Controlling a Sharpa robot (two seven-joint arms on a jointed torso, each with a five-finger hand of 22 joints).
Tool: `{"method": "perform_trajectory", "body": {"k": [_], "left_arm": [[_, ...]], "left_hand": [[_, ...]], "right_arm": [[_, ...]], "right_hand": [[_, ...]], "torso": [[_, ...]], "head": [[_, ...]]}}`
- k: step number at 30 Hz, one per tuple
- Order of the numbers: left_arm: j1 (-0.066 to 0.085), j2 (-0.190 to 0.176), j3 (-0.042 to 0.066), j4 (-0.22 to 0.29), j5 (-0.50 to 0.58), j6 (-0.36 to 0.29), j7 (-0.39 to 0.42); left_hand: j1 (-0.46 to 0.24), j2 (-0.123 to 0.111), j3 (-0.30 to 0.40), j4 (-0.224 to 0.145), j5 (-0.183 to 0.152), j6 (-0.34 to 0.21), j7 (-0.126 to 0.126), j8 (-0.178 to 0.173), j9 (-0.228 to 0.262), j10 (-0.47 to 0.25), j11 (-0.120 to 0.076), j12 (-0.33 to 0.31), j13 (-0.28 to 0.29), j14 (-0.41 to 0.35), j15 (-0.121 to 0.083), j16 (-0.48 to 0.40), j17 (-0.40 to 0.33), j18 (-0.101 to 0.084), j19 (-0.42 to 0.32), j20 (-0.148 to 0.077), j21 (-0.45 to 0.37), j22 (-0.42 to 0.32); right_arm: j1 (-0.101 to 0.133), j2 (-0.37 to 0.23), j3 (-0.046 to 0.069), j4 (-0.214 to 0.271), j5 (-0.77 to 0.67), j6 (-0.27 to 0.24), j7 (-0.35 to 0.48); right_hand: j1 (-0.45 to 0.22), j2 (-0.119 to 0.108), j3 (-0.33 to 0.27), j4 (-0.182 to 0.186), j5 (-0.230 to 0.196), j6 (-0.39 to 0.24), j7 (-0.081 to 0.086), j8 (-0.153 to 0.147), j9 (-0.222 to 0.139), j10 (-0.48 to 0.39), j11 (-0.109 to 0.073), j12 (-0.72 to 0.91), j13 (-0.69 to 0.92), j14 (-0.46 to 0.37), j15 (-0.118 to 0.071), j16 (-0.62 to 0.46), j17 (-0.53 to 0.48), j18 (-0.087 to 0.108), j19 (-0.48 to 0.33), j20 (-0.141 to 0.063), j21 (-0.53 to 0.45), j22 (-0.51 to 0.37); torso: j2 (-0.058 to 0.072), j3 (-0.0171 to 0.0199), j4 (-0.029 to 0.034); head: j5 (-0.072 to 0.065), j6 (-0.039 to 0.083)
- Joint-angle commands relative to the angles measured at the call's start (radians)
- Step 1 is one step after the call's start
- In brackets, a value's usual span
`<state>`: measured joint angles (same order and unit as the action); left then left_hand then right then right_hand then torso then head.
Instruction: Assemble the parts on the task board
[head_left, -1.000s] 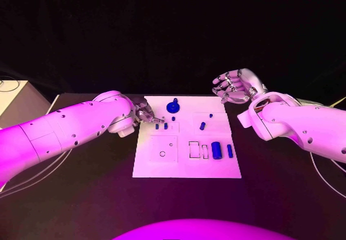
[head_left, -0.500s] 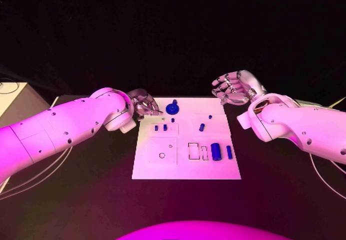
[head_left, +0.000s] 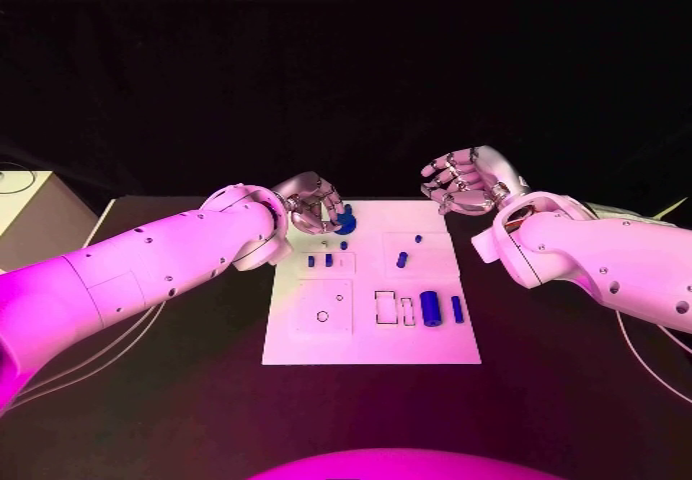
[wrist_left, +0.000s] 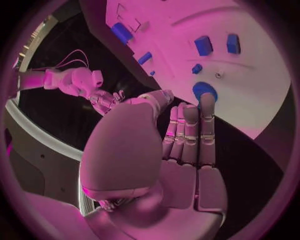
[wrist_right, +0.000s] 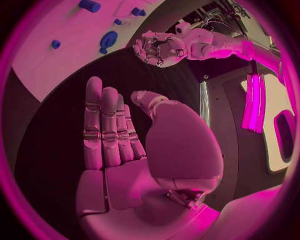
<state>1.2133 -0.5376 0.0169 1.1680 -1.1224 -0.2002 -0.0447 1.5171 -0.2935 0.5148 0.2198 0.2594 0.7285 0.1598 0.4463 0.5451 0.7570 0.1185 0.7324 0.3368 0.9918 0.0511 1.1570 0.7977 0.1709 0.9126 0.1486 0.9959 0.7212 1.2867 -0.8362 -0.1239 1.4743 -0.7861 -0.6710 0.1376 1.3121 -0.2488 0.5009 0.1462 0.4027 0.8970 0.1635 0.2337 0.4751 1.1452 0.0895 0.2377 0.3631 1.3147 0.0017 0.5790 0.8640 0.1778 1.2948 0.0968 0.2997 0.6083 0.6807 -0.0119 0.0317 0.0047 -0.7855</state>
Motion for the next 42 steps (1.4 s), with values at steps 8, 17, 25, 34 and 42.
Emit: {"method": "perform_trajectory", "body": {"k": [8,17,25,34,42], "left_arm": [[-0.001,0.08,-0.021,-0.098,-0.259,-0.013,0.079],[-0.003,0.109,-0.034,-0.13,-0.312,0.06,0.053],[-0.005,0.116,-0.042,-0.142,-0.327,0.086,0.035],[-0.009,0.117,-0.043,-0.144,-0.33,0.11,0.017],[-0.017,0.126,-0.043,-0.16,-0.331,0.109,0.012]], "left_hand": [[-0.013,0.003,-0.041,-0.024,-0.003,0.029,-0.012,-0.035,-0.059,0.007,0.005,-0.052,-0.061,0.015,0.005,0.036,-0.028,0.014,0.009,0.004,0.003,0.001],[-0.03,0.004,-0.079,-0.027,-0.002,0.055,-0.017,-0.056,-0.089,0.006,0.007,-0.071,-0.088,0.055,0.008,0.093,-0.002,0.013,0.016,0.007,0.013,0.008],[-0.037,0.005,-0.092,-0.02,0.0,0.078,-0.012,-0.069,-0.106,0.025,0.009,-0.077,-0.103,0.084,0.011,0.133,0.02,0.013,0.022,0.01,0.022,0.015],[-0.04,0.008,-0.104,-0.011,0.001,0.099,-0.008,-0.08,-0.12,0.049,0.004,-0.074,-0.11,0.119,0.007,0.176,0.055,0.008,0.047,0.008,0.049,0.047],[-0.024,0.013,-0.085,-0.011,0.003,0.116,-0.007,-0.089,-0.13,0.067,-0.002,-0.073,-0.116,0.134,0.002,0.198,0.066,0.005,0.062,0.003,0.068,0.068]], "right_arm": [[0.0,0.004,0.0,0.0,-0.004,0.0,0.016],[0.0,0.002,0.001,0.004,-0.004,-0.001,0.015],[0.0,0.0,0.001,0.006,-0.004,-0.001,0.014],[0.001,-0.001,0.001,0.008,-0.004,-0.001,0.014],[0.001,0.0,0.001,0.009,-0.004,-0.001,0.014]], "right_hand": [[-0.007,0.002,-0.005,-0.001,0.004,0.001,0.005,-0.005,-0.002,0.007,-0.003,-0.007,-0.001,0.006,0.002,-0.004,0.001,0.003,0.008,0.002,-0.006,-0.002],[-0.007,0.002,-0.005,-0.001,0.004,0.001,0.005,-0.005,-0.002,0.007,-0.003,-0.007,-0.001,0.006,0.002,-0.004,0.001,0.003,0.008,0.002,-0.006,-0.002],[-0.007,0.002,-0.005,-0.001,0.004,0.001,0.005,-0.005,-0.002,0.007,-0.003,-0.007,-0.001,0.006,0.002,-0.004,0.001,0.003,0.008,0.002,-0.006,-0.002],[-0.005,0.003,-0.005,-0.003,0.004,0.002,0.005,-0.006,-0.002,0.008,-0.003,-0.008,-0.005,0.007,0.001,-0.006,0.003,0.003,0.009,0.001,-0.007,-0.003],[-0.005,0.003,-0.005,-0.003,0.004,0.002,0.005,-0.006,-0.002,0.008,-0.003,-0.008,-0.005,0.007,0.001,-0.006,0.003,0.003,0.009,0.001,-0.007,-0.003]], "torso": [[0.003,0.0006,-0.0033],[0.004,-0.0004,-0.0023],[0.002,-0.0001,-0.0013],[0.002,-0.0012,-0.0006],[0.003,-0.0012,-0.0023]], "head": [[-0.003,0.01],[-0.01,0.007],[-0.015,0.002],[-0.017,0.001],[-0.018,0.001]]}}
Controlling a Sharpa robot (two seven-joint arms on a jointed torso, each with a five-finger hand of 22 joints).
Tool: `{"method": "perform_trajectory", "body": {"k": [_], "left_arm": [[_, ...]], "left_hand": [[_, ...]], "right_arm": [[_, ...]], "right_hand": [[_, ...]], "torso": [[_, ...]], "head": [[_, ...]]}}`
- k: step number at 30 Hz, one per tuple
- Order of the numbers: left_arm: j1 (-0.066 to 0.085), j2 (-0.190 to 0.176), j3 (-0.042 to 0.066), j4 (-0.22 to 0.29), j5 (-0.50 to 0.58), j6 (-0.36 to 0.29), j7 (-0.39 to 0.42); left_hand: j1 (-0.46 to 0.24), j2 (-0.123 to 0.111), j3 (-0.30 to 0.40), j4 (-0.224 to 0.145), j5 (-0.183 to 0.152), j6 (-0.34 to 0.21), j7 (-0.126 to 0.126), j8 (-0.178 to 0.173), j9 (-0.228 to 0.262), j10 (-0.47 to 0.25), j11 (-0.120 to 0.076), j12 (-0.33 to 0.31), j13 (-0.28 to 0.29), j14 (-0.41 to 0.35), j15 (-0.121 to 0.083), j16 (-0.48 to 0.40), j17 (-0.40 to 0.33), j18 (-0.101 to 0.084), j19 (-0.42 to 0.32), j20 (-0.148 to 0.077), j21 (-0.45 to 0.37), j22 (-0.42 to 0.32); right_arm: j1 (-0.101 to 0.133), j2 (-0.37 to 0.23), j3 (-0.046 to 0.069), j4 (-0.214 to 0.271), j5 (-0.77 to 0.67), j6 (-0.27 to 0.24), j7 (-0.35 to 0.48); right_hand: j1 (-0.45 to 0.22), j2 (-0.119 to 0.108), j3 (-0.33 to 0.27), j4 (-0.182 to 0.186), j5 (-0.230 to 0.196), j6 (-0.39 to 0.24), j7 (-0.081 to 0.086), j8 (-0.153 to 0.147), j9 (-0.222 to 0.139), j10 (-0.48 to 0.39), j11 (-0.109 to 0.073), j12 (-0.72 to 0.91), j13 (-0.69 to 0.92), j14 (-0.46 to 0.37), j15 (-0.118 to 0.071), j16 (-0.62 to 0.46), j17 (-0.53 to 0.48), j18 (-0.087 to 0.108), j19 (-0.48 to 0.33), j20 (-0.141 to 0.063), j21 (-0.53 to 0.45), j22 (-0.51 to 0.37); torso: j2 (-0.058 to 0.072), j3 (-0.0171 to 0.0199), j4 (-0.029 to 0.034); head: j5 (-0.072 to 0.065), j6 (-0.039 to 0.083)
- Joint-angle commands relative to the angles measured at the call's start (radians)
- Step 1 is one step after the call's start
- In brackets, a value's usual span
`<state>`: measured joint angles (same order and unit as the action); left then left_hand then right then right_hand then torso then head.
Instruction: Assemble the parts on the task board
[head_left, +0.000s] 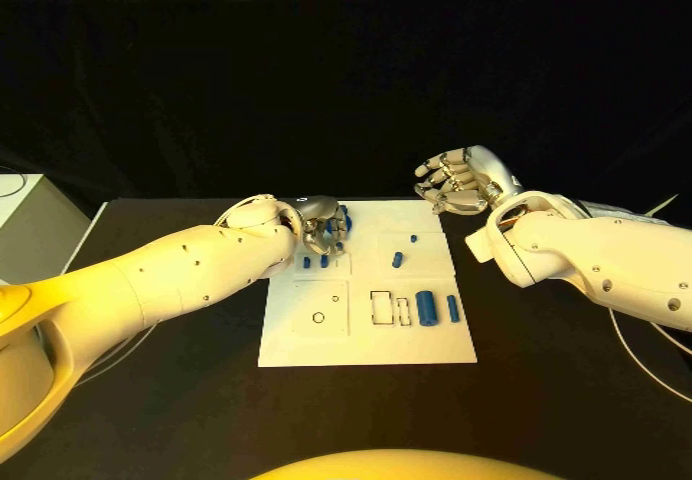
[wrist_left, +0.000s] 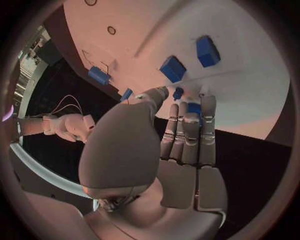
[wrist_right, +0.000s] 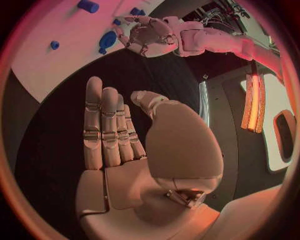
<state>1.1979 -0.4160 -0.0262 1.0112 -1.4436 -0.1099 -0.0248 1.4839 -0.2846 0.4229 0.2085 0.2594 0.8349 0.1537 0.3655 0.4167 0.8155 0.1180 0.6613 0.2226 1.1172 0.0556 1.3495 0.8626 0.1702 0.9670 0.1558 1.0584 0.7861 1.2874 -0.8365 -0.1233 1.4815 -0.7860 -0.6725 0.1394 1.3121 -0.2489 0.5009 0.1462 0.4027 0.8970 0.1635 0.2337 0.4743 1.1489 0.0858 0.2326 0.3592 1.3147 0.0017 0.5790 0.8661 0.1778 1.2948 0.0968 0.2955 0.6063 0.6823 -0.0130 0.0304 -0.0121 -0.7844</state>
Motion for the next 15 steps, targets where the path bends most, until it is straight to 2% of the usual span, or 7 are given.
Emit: {"method": "perform_trajectory", "body": {"k": [1,10,15], "left_arm": [[-0.002,0.005,0.0,-0.005,-0.01,0.019,-0.007],[-0.007,0.013,0.0,-0.019,-0.007,0.007,-0.002],[-0.009,0.017,0.0,-0.025,-0.003,-0.002,0.001]], "left_hand": [[0.01,0.005,0.009,0.0,0.003,0.01,0.0,-0.008,-0.002,0.009,-0.002,-0.003,-0.002,0.009,-0.003,0.007,0.001,0.006,0.009,-0.004,0.006,0.004],[0.027,0.009,0.042,-0.004,0.003,0.024,0.002,-0.019,-0.013,0.027,-0.005,-0.01,-0.011,0.017,-0.007,0.022,0.004,0.003,0.02,-0.008,0.024,0.024],[0.038,0.013,0.083,-0.012,0.002,0.041,0.003,-0.027,-0.021,0.047,-0.01,-0.019,-0.021,0.025,-0.011,0.035,0.004,0.0,0.029,-0.012,0.042,0.043]], "right_arm": [[0.0,0.0,0.001,0.002,-0.005,0.0,0.012],[0.0,0.001,0.001,0.004,-0.005,0.001,0.012],[0.001,0.001,0.001,0.004,-0.005,0.001,0.012]], "right_hand": [[-0.005,0.003,-0.005,-0.003,0.004,0.002,0.005,-0.006,-0.001,0.004,0.001,-0.003,-0.001,0.007,0.001,-0.006,0.001,0.003,0.009,0.001,-0.003,-0.001],[-0.005,0.003,-0.005,-0.003,0.004,0.002,0.005,-0.006,-0.001,0.004,0.001,-0.003,-0.001,0.007,0.001,-0.006,0.001,0.003,0.009,0.001,-0.003,-0.001],[-0.005,0.003,-0.005,-0.003,0.004,0.002,0.005,-0.006,-0.001,0.004,0.001,-0.003,-0.001,0.007,0.001,-0.006,0.001,0.003,0.009,0.001,-0.003,-0.001]], "torso": [[0.001,0.0002,-0.0009],[0.0,0.001,0.0002],[0.0,0.0012,-0.0004]], "head": [[-0.001,0.0],[-0.004,0.0],[-0.006,-0.001]]}}
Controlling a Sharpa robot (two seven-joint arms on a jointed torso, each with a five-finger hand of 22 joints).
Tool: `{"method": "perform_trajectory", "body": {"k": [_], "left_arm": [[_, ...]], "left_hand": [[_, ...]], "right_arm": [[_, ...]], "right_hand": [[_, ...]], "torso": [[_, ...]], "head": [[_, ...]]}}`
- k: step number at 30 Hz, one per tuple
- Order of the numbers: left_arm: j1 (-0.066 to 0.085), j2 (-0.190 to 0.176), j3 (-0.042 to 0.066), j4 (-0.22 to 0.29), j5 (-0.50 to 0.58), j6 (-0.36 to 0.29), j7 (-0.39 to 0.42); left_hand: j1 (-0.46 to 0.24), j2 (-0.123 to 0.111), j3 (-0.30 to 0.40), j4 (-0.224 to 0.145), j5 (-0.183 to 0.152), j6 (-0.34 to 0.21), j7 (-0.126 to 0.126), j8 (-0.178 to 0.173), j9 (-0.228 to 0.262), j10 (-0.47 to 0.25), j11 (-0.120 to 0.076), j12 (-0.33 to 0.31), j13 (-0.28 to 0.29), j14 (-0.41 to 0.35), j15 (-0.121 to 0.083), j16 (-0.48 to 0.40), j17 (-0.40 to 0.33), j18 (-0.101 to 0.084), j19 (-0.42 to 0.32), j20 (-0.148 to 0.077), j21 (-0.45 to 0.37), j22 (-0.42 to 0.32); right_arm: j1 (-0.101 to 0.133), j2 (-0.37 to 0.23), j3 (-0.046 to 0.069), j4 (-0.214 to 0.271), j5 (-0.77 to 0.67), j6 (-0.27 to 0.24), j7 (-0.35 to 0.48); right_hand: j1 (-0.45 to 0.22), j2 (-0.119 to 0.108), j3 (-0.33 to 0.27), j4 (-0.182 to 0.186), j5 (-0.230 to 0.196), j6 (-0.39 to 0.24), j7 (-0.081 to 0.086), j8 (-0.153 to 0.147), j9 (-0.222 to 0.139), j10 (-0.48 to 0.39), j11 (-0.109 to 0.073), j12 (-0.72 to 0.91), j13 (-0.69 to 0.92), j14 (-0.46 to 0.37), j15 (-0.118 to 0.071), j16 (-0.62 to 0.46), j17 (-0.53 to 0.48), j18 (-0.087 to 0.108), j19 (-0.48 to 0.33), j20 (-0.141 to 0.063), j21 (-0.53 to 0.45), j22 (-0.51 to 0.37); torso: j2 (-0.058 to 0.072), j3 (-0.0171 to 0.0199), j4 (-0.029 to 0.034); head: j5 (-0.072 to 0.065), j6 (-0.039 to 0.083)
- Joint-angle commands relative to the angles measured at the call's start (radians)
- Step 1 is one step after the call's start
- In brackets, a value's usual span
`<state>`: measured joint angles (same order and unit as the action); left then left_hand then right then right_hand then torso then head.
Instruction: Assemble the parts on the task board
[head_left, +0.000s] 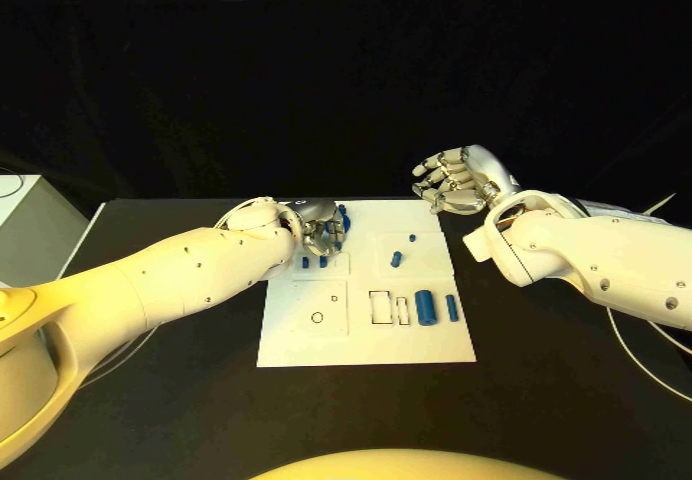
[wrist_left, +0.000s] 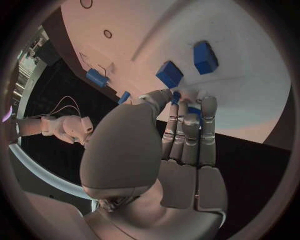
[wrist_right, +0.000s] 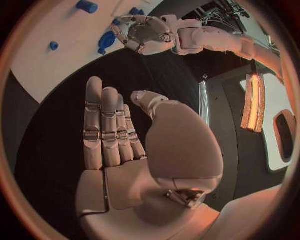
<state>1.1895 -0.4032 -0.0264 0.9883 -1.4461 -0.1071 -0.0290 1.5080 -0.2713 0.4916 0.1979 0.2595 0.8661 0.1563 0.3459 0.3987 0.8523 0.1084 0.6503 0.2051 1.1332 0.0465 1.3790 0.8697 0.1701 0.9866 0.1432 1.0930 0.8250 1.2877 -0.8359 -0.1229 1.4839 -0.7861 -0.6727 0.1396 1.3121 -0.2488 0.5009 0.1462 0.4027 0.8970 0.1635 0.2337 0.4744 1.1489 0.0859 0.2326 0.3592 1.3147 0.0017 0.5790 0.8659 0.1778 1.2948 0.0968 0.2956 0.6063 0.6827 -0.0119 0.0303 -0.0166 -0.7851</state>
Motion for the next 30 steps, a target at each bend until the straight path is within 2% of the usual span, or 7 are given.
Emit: {"method": "perform_trajectory", "body": {"k": [1,11,30], "left_arm": [[-0.001,0.005,0.0,-0.003,0.0,-0.005,0.005],[-0.002,0.01,0.0,-0.016,0.009,0.009,0.0],[-0.005,0.023,0.0,-0.03,0.025,0.029,0.0]], "left_hand": [[0.013,0.0,0.019,-0.002,0.002,0.011,0.001,-0.009,-0.004,0.012,0.0,-0.011,-0.005,0.009,-0.002,0.006,-0.004,0.0,0.009,0.0,0.009,0.005],[0.012,0.004,0.061,-0.013,0.001,0.024,0.004,-0.022,-0.012,0.02,0.002,-0.037,-0.021,0.006,-0.001,0.014,-0.017,0.0,0.003,-0.001,0.02,0.014],[-0.006,-0.008,0.075,-0.02,-0.001,0.018,0.006,-0.038,-0.019,0.016,0.009,-0.064,-0.035,-0.004,0.004,0.017,-0.038,0.002,-0.009,0.003,0.02,0.012]], "right_arm": [[0.0,0.001,0.001,0.002,-0.005,0.001,0.012],[0.001,0.002,0.001,0.003,-0.005,0.002,0.012],[0.001,0.004,0.001,0.008,-0.006,0.002,0.012]], "right_hand": [[-0.005,0.003,-0.005,-0.003,0.004,0.002,0.005,-0.006,-0.001,0.004,0.001,-0.003,-0.001,0.007,0.001,-0.006,0.001,0.003,0.009,0.001,-0.003,-0.001],[-0.005,0.003,-0.005,-0.003,0.004,0.002,0.005,-0.006,-0.001,0.004,0.001,-0.003,-0.001,0.007,0.001,-0.006,0.001,0.003,0.009,0.001,-0.003,-0.001],[-0.005,0.003,-0.005,-0.003,0.004,0.002,0.005,-0.006,-0.001,0.004,0.001,-0.003,-0.001,0.007,0.001,-0.006,0.001,0.003,0.009,0.001,-0.003,-0.001]], "torso": [[-0.001,0.0,-0.0003],[0.0,-0.0002,0.0002],[-0.001,0.0,0.0017]], "head": [[-0.001,0.0],[-0.004,-0.002],[-0.009,-0.005]]}}
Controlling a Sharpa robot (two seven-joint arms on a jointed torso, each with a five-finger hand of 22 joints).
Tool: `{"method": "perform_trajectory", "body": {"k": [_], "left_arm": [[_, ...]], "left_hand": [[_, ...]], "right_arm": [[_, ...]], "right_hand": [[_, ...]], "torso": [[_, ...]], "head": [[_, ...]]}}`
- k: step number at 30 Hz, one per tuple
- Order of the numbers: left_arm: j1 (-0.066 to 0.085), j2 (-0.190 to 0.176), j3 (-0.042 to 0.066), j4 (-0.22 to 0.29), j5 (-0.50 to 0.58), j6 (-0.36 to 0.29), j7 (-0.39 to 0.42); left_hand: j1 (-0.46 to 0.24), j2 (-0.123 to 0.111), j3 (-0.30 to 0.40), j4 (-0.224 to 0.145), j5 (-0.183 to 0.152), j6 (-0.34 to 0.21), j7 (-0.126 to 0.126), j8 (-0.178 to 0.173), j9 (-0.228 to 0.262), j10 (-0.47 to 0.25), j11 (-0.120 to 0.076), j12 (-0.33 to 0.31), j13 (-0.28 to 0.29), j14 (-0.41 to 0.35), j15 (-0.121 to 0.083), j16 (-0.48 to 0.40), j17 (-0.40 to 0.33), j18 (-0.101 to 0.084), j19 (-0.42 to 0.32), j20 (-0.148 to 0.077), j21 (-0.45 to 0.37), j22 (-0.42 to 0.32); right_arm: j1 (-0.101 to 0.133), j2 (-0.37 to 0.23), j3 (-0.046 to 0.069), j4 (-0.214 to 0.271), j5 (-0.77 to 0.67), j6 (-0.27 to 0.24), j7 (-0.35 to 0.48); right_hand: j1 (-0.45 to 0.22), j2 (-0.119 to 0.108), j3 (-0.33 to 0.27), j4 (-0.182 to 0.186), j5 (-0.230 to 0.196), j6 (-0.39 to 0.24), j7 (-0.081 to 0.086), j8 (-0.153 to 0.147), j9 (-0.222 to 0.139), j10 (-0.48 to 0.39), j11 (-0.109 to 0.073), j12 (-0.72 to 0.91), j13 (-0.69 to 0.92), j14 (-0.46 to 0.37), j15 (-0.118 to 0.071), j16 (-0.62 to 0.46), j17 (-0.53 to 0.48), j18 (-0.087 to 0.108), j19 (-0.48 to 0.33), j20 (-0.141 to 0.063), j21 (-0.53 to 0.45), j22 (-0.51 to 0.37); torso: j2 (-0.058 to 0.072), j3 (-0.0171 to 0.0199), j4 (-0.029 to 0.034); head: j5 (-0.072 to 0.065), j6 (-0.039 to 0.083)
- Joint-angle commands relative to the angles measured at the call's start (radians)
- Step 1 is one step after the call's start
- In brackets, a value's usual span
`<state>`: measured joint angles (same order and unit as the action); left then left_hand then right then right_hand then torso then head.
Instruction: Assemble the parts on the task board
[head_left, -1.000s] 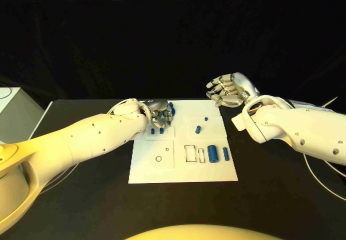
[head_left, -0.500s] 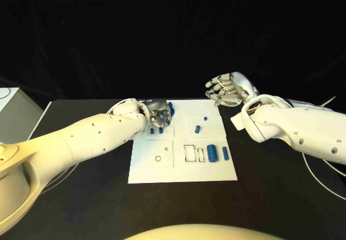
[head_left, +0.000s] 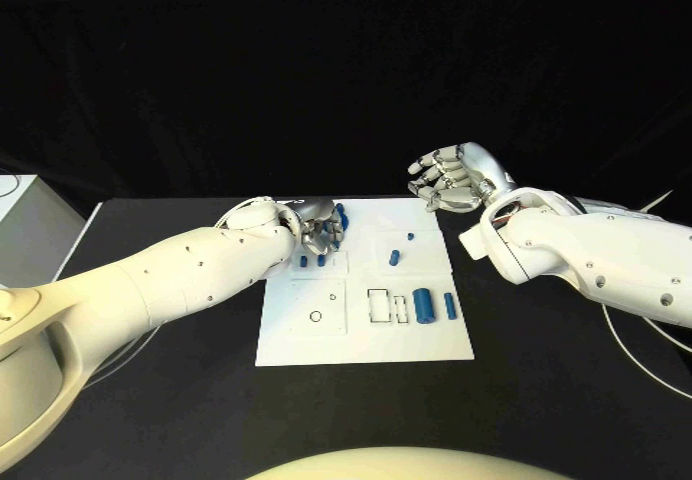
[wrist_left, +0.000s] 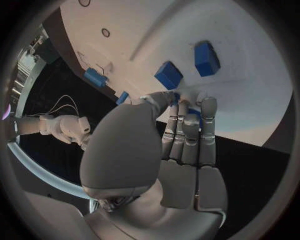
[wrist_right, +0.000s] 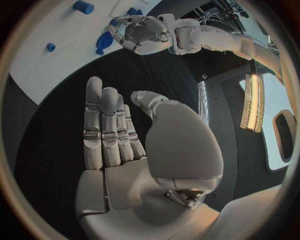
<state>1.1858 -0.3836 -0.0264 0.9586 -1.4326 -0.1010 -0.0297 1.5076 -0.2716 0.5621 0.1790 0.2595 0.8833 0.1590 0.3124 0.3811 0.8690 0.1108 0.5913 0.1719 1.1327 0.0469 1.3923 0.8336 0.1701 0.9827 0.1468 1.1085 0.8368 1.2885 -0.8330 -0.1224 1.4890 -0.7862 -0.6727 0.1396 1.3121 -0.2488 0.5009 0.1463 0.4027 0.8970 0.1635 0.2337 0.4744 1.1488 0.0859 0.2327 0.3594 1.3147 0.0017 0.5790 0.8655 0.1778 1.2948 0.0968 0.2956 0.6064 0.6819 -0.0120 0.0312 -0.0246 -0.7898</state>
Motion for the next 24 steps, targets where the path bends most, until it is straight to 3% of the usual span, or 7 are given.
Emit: {"method": "perform_trajectory", "body": {"k": [1,10,15,24], "left_arm": [[-0.001,0.004,0.0,-0.001,0.011,0.026,0.0],[-0.003,0.007,-0.001,-0.006,0.012,0.039,-0.008],[-0.004,0.008,-0.001,-0.008,0.013,0.018,-0.004],[-0.004,0.008,-0.001,-0.012,0.015,-0.043,0.024]], "left_hand": [[-0.006,-0.008,0.004,-0.001,-0.001,0.0,0.003,-0.005,-0.001,0.0,0.006,-0.006,-0.002,-0.003,0.004,0.004,-0.002,0.002,-0.006,-0.001,0.005,0.0],[-0.001,0.007,0.024,-0.022,-0.002,0.025,0.002,-0.003,0.001,0.033,0.0,-0.014,-0.007,0.029,0.0,0.027,0.034,-0.006,0.028,-0.002,0.041,0.048],[0.012,0.033,0.048,-0.057,-0.005,0.072,-0.006,0.011,0.01,0.094,-0.017,-0.013,-0.005,0.091,-0.016,0.057,0.102,-0.018,0.078,-0.015,0.094,0.113],[0.005,0.051,0.069,-0.099,-0.005,0.112,-0.017,0.011,0.019,0.144,-0.032,-0.023,0.0,0.15,-0.031,0.078,0.165,-0.03,0.127,-0.03,0.145,0.176]], "right_arm": [[0.001,0.001,0.001,0.003,-0.006,0.002,0.012],[0.001,0.0,0.001,0.004,-0.006,0.002,0.012],[0.002,-0.001,0.001,0.005,-0.007,0.002,0.012],[0.002,0.0,0.002,0.006,-0.007,0.002,0.013]], "right_hand": [[-0.005,0.003,-0.005,-0.003,0.004,0.002,0.005,-0.006,-0.001,0.004,0.001,-0.003,-0.001,0.007,0.001,-0.006,0.001,0.003,0.009,0.001,-0.003,-0.001],[-0.005,0.004,-0.005,-0.004,0.004,0.003,0.005,-0.007,-0.001,0.007,0.001,-0.005,-0.005,0.009,0.001,-0.009,0.005,0.003,0.011,0.001,-0.005,-0.003],[-0.005,0.004,-0.005,-0.004,0.004,0.003,0.005,-0.007,-0.001,0.007,0.001,-0.005,-0.005,0.009,0.001,-0.009,0.005,0.003,0.011,0.001,-0.005,-0.003],[-0.005,0.004,-0.005,-0.004,0.004,0.003,0.005,-0.007,-0.001,0.007,0.001,-0.005,-0.005,0.009,0.001,-0.009,0.005,0.003,0.011,0.001,-0.005,-0.003]], "torso": [[0.0,0.0001,0.0006],[0.001,-0.0003,-0.0006],[0.0,-0.0001,0.0011],[-0.001,-0.0003,0.0008]], "head": [[-0.001,0.0],[-0.003,-0.003],[-0.004,-0.004],[-0.005,-0.002]]}}
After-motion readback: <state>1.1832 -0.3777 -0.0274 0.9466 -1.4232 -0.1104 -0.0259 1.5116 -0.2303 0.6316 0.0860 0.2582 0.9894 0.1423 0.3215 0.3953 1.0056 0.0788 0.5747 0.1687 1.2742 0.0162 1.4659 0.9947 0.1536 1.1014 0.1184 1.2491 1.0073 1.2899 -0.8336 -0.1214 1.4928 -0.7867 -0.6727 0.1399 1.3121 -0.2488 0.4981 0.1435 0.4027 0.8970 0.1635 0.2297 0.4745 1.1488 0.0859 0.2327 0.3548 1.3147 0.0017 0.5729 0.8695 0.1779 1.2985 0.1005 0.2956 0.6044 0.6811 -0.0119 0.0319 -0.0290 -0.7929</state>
